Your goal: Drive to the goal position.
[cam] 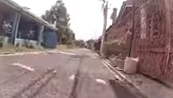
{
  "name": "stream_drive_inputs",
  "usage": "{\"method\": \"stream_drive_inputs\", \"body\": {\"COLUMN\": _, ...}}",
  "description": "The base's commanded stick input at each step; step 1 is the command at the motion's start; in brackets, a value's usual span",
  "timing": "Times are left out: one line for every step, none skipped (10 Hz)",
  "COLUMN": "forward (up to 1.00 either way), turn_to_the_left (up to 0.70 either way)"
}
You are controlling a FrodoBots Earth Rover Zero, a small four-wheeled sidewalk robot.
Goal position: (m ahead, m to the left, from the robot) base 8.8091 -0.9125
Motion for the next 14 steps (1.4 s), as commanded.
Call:
{"method": "stream_drive_inputs", "body": {"forward": 0.7, "turn_to_the_left": 0.0}}
{"method": "stream_drive_inputs", "body": {"forward": 0.7, "turn_to_the_left": 0.0}}
{"method": "stream_drive_inputs", "body": {"forward": 0.7, "turn_to_the_left": 0.0}}
{"method": "stream_drive_inputs", "body": {"forward": 0.7, "turn_to_the_left": 0.0}}
{"method": "stream_drive_inputs", "body": {"forward": 0.7, "turn_to_the_left": 0.0}}
{"method": "stream_drive_inputs", "body": {"forward": 0.7, "turn_to_the_left": 0.0}}
{"method": "stream_drive_inputs", "body": {"forward": 0.7, "turn_to_the_left": 0.0}}
{"method": "stream_drive_inputs", "body": {"forward": 0.7, "turn_to_the_left": 0.0}}
{"method": "stream_drive_inputs", "body": {"forward": 0.7, "turn_to_the_left": 0.0}}
{"method": "stream_drive_inputs", "body": {"forward": 0.7, "turn_to_the_left": 0.0}}
{"method": "stream_drive_inputs", "body": {"forward": 0.7, "turn_to_the_left": 0.0}}
{"method": "stream_drive_inputs", "body": {"forward": 0.7, "turn_to_the_left": 0.0}}
{"method": "stream_drive_inputs", "body": {"forward": 0.7, "turn_to_the_left": 0.0}}
{"method": "stream_drive_inputs", "body": {"forward": 0.7, "turn_to_the_left": 0.0}}
